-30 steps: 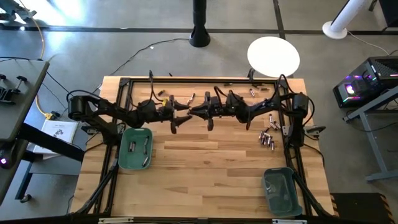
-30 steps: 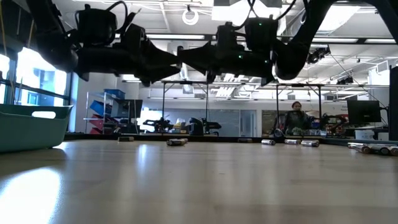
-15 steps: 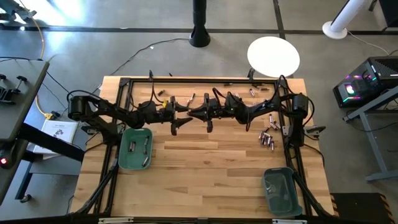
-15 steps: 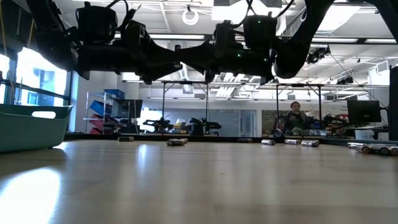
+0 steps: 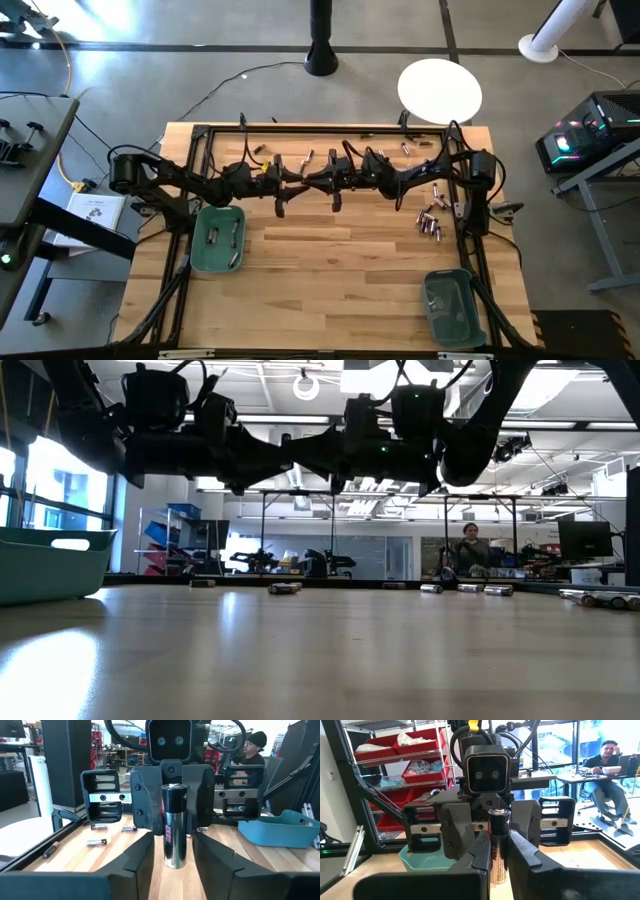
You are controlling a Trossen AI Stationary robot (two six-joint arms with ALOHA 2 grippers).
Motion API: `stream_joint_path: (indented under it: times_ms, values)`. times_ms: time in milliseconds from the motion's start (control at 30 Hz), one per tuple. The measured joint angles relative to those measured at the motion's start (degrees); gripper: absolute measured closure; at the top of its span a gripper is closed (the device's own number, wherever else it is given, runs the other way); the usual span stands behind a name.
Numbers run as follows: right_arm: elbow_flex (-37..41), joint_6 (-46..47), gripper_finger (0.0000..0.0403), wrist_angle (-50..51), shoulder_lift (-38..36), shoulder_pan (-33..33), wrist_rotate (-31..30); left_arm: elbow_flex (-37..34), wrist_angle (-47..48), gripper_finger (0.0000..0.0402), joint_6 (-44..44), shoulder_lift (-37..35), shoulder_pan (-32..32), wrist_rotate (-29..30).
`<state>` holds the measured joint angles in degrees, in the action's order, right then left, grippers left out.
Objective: Sort batteries
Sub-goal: Put the silver battery into the green bin
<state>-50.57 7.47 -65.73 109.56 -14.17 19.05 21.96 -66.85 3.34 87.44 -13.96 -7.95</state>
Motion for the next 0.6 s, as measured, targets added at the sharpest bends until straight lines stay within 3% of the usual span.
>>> stream_joint_path:
  times_ms: [333, 600]
  values:
    - [0.0, 0.0, 0.0384, 0.3, 0.0, 0.0, -0.1, 0.0, 0.1, 0.0339, 0.9, 0.0, 0.0, 0.0]
    - [0.0, -0.2, 0.0384, 0.3, 0.0, 0.0, 0.0, 0.0, 0.0, 0.0348, 0.9, 0.0, 0.0, 0.0]
